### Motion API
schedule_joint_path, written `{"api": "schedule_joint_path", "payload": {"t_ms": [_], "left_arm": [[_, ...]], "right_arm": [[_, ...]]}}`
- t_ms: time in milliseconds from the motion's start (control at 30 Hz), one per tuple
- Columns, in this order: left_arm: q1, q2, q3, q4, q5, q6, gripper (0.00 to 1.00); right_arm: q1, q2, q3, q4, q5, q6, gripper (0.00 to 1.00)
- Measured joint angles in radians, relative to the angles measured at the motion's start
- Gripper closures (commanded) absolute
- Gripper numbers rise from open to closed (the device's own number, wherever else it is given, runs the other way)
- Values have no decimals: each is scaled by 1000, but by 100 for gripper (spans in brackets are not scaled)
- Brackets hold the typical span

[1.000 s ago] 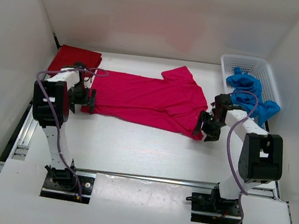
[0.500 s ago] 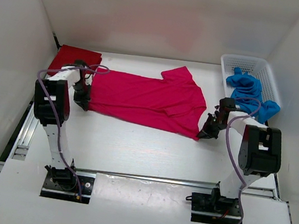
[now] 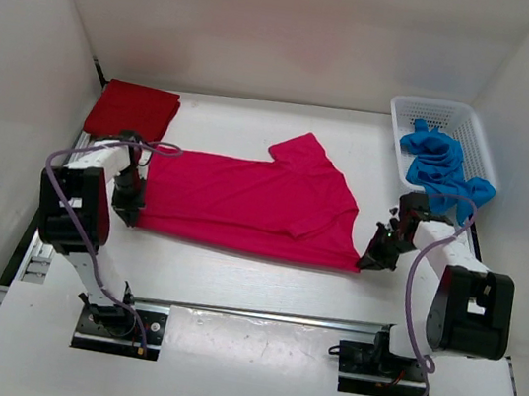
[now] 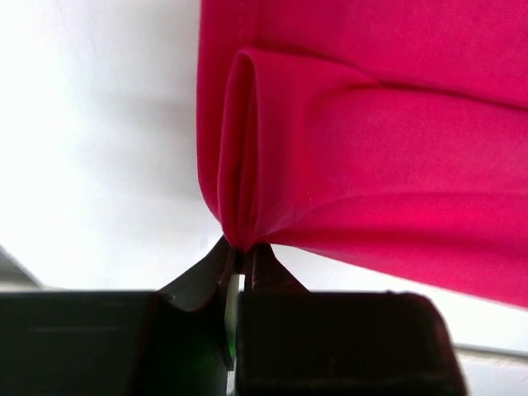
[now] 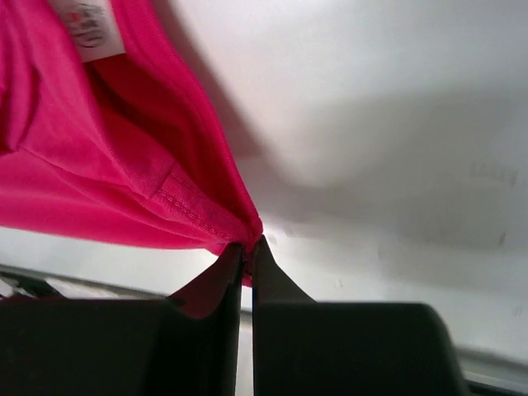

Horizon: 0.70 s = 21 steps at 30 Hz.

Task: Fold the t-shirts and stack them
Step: Fold the flattened tshirt in 1/3 of the way

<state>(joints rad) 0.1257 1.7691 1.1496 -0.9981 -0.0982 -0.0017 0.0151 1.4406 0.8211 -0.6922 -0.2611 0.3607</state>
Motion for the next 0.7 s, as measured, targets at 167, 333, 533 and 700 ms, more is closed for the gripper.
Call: {"api": "schedule_joint_path", "payload": {"t_ms": [167, 333, 533, 700], "left_arm": [[-12, -89, -105, -34, -77, 1, 50], [-12, -136, -144, -60, -205, 3, 34], [-50, -181, -121, -47, -359, 2, 44], [-223, -349, -179, 82, -370, 2, 42]], "right_arm": [[0, -37, -114, -77, 10, 18, 98], [-1, -31, -114, -123, 27, 28, 87], [-1, 21, -92, -122, 33, 26, 85], [-1, 21, -92, -121, 34, 25, 84]]}}
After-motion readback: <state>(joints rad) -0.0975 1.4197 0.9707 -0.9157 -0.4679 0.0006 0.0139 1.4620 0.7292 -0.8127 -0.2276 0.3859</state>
